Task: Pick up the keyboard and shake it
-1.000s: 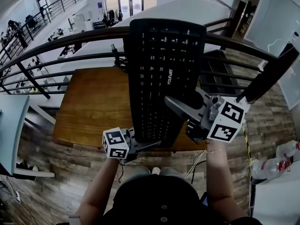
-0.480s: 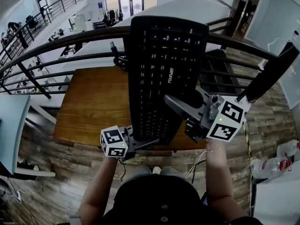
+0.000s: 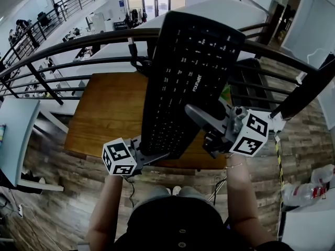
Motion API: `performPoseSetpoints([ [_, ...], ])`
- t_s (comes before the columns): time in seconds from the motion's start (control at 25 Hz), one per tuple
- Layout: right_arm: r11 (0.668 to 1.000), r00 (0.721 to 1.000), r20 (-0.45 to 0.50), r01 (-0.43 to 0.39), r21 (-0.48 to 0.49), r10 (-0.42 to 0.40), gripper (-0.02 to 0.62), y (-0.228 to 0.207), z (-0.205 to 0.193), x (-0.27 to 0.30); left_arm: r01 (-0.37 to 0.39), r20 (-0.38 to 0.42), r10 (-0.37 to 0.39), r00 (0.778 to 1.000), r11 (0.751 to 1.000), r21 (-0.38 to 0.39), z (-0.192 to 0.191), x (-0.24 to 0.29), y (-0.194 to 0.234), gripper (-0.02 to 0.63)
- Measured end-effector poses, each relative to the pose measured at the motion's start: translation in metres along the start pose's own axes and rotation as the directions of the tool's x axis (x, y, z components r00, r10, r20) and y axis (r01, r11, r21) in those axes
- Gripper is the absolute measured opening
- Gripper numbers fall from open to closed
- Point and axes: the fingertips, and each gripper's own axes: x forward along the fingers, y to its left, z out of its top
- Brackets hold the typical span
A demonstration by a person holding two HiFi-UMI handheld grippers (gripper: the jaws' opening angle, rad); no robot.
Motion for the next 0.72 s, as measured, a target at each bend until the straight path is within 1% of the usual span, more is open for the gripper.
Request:
performPoseSetpoints([
  [0.12,0.999,0.999,0.035,-0.032,0.017,0.032,0.133,0.003,0.000,0.004,-0.035,-0.025,0.036,0.999,0.999,0.033,0.002,-0.013,0.000,0.114],
  [0.32,0.996,0.992,0.101,-0.077,0.053,0.071,0.135,0.001,0.008,-0.006,-0.077,-0.070,0.084,0.994,0.992,0.098,0.010,-0.017,-0.003,0.110],
  [0.48,0.992,0.986,0.141,-0.103,0.075,0.091,0.135,0.000,0.010,-0.011,-0.091,-0.096,0.105,0.990,0.986,0.141,0.013,-0.021,-0.004,0.106],
  [0.72,0.988,0.977,0.177,-0.133,0.072,0.119,0.132,0.004,0.010,-0.006,-0.103,-0.126,0.126,0.984,0.980,0.172,0.016,-0.035,0.000,0.104],
])
